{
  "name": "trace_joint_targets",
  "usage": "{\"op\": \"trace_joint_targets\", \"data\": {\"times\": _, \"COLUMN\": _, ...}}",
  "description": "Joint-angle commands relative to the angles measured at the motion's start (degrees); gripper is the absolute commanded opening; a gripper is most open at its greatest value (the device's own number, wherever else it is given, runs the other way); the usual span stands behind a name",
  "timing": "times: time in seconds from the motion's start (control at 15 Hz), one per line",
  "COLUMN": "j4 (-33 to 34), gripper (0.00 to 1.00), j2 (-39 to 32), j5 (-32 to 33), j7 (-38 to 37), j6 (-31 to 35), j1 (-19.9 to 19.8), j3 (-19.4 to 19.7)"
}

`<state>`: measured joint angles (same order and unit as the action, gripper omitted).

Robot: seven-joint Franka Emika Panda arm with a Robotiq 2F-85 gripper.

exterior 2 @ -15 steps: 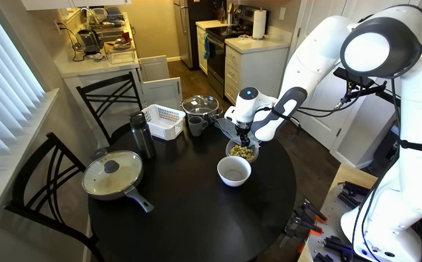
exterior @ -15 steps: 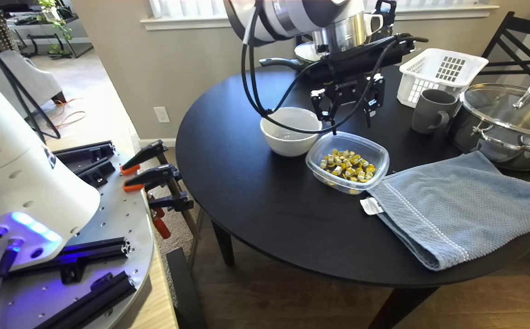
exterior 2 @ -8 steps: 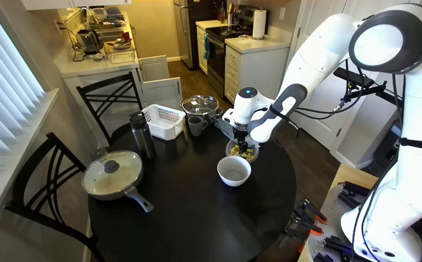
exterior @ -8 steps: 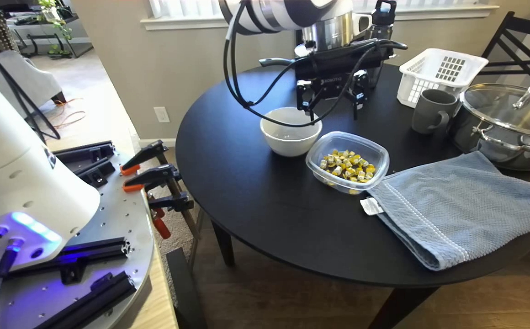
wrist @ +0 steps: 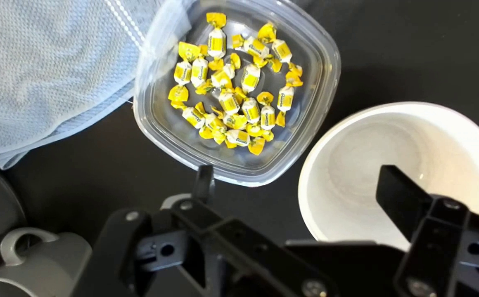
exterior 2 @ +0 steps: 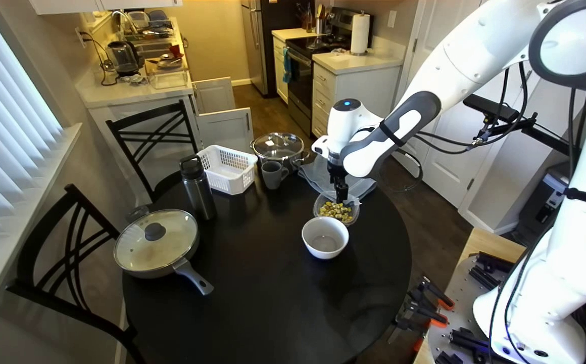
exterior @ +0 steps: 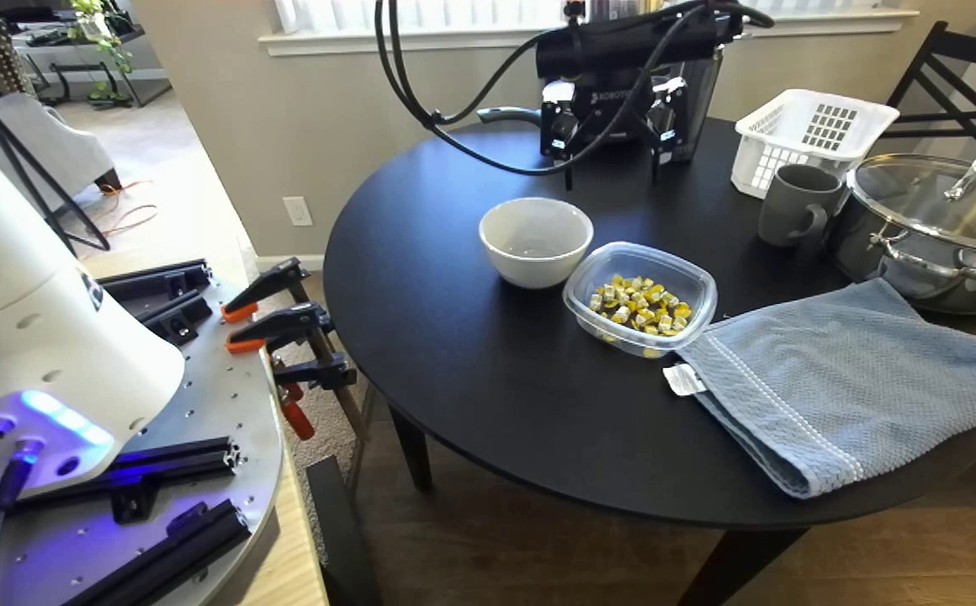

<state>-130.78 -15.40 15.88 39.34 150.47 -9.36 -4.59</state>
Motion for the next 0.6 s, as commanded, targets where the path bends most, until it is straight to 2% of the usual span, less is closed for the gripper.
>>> {"op": "trace_joint_targets", "data": {"times": 0.0, "j4": -1.2, "gripper": 1.00, "j2": 3.4, "j5": -2.7, "j7": 2.7, "j6": -4.0, "j1": 0.9, "j3": 0.6}}
{"op": "trace_joint_targets", "data": {"times": 0.13, "j4": 0.0, "gripper": 1.00, "j2": 1.7, "j5": -1.2, "j7": 0.5, "j6": -2.8, "j1": 1.8, "j3": 1.5}}
{"op": "trace_joint_targets", "data": {"times": 0.53, "j4": 0.1, "gripper": 1.00, "j2": 1.7, "j5": -1.1, "j7": 0.4, "j6": -2.9, "j1": 2.4, "j3": 2.1}}
